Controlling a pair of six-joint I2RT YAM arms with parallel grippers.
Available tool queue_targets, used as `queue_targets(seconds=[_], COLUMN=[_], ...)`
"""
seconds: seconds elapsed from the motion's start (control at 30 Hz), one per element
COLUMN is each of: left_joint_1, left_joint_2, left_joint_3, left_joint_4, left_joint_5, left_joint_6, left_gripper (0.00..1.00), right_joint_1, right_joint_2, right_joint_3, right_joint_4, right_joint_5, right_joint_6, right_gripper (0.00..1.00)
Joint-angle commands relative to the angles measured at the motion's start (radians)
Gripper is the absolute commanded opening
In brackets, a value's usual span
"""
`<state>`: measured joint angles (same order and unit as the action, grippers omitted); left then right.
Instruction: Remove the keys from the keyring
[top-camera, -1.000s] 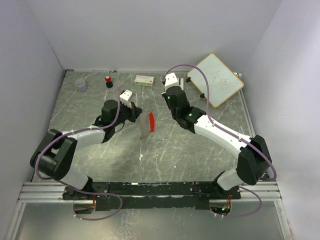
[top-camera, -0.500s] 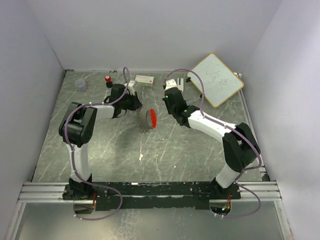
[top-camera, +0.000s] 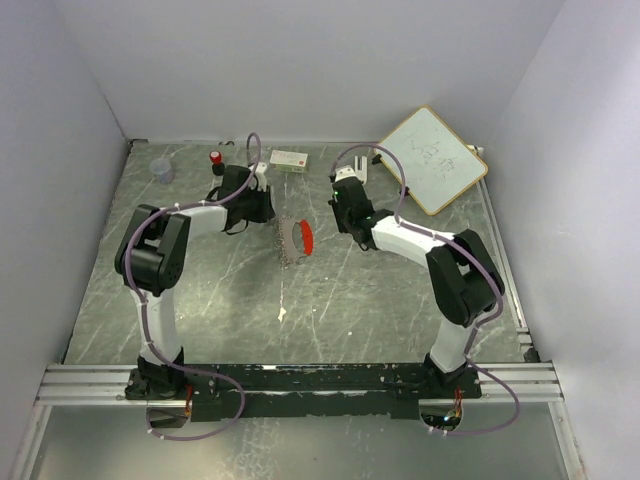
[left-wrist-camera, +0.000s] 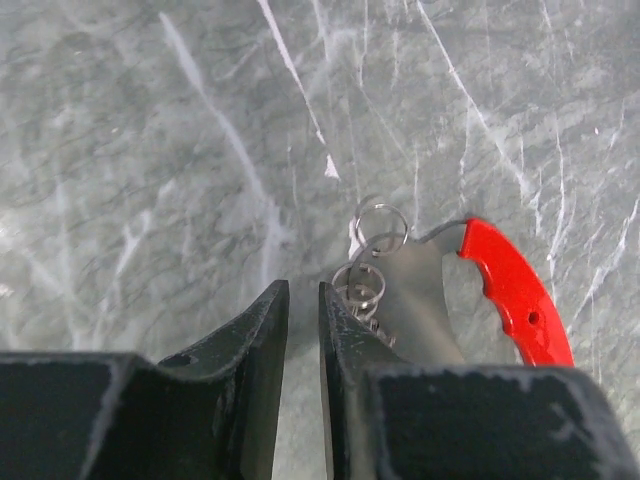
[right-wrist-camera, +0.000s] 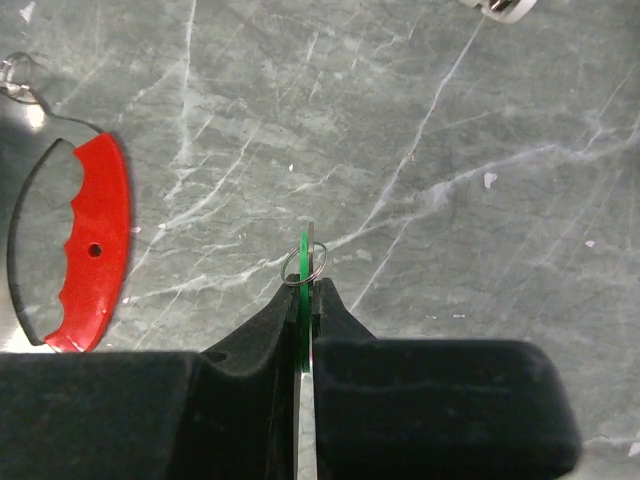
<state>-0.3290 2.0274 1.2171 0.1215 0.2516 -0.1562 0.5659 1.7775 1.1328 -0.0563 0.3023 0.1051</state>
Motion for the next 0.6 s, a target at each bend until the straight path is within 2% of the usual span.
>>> queue_targets(seconds=[0.0,0.13,0.33,0.43,0.57], left_joint_1=[0.003,0.003,0.004,0.004,0.004], left_joint_2=[-0.114,-0.19,-0.261,-0.308,-0.371], left_joint_3=[-0.069,-0.159,-0.218,-0.264,-0.313], left_joint_4=[0.038,0.18,0.219,0.24,0.253], left_joint_5=[-0.074,-0.09,-0.088,-0.095,-0.095], left_joint_6=[0.009,0.002,-0.014,-0.022,-0.026], left_gripper=[0.3,0.34,0.41,0.44,0.46], right_joint_1=[-0.022,-0.026,-0.043,-0.052,-0.054], right_joint_2=[0.055,0.088,0.127,0.14,0.155], right_joint_3=[0.028,0.012,0.021,0.027,0.019], right_joint_4=[0.026,0.047,0.059,0.064,0.084], right_joint_5=[-0.041,-0.052,-0.054,-0.076,-0.102], right_joint_6=[0.028,0.039,0.045,0.052,0.063], right_gripper=[0.0,0.0,0.0,0.07,0.11])
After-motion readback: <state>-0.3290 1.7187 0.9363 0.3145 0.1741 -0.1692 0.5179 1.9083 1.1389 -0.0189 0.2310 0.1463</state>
